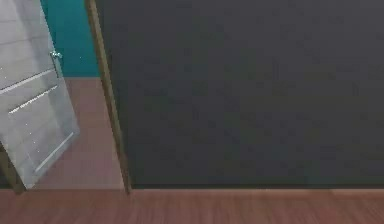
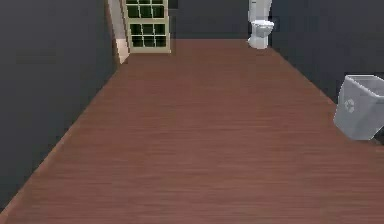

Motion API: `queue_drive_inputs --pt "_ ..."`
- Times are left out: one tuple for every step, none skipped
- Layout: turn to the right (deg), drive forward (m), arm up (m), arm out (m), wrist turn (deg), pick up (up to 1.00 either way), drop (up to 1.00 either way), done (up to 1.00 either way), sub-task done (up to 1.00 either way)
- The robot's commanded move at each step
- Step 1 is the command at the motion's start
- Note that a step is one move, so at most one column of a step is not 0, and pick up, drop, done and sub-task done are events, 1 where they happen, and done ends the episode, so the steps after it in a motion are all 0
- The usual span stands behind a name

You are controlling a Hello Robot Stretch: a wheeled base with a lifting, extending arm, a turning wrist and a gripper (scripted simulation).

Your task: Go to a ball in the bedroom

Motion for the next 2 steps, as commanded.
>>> queue_drive_inputs --pt "45.0 0.0 0.0 0.0 0.0 0.0 0.0 0.0 0.0" --pt "30.0 0.0 0.0 0.0 0.0 0.0 0.0 0.0 0.0"
